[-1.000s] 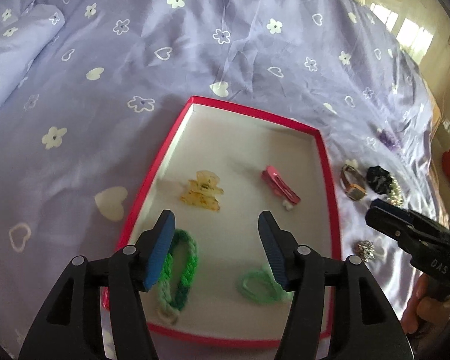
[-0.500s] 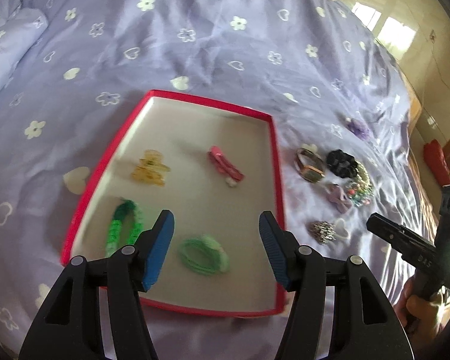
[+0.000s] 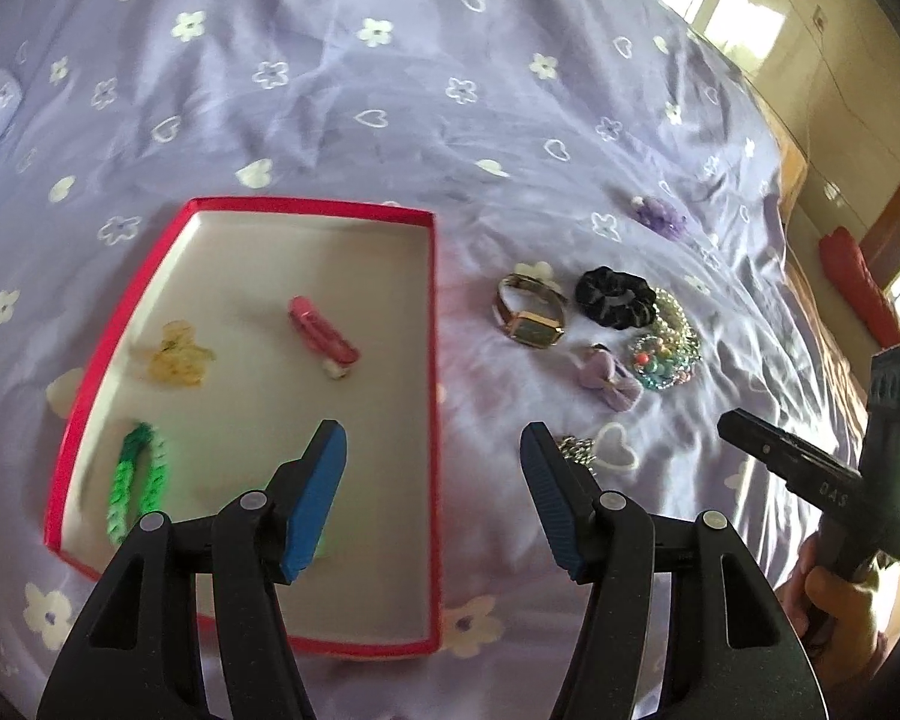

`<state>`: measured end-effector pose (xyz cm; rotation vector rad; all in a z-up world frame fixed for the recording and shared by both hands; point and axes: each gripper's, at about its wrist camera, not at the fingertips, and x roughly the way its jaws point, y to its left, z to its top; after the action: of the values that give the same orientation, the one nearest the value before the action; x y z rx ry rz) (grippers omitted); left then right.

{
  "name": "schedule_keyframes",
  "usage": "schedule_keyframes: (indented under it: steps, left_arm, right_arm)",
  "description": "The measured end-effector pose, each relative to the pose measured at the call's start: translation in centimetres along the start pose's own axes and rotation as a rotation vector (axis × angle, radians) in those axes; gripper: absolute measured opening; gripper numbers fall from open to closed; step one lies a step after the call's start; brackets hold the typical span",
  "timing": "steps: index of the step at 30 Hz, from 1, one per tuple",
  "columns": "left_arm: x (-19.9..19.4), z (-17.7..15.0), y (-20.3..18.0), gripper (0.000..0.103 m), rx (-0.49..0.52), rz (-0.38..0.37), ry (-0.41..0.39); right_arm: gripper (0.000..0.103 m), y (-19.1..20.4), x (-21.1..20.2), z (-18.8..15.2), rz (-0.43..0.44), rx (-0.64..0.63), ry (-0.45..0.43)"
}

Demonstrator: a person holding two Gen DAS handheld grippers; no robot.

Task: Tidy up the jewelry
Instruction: 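Grasp the gold watch with the left tool while the right grasps the black scrunchie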

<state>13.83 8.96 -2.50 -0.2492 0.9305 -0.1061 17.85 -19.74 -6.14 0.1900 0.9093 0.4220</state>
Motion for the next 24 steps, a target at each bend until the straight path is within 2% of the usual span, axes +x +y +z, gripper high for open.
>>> schedule_keyframes:
  steps: [11,18,24]
  left_arm:
    - [3.5,1.9,-3.1,0.060,0.071,-0.006,0.036]
    - [6.3,3.7,-4.1,0.059,0.082,0.006,0.061]
    - [8.8,5.2,-5.2,0.059,0.142,0.008,0.085]
  right_arm:
    - [0.048,-3.1,0.8,1.4,-0.033,0.054,-0.021]
    - [0.048,-2.8,2.4,3.9,-0.023,0.035,-0.042]
    - [0.048,-1.7,5.0,6.9,0.013,-0.013,-0.022]
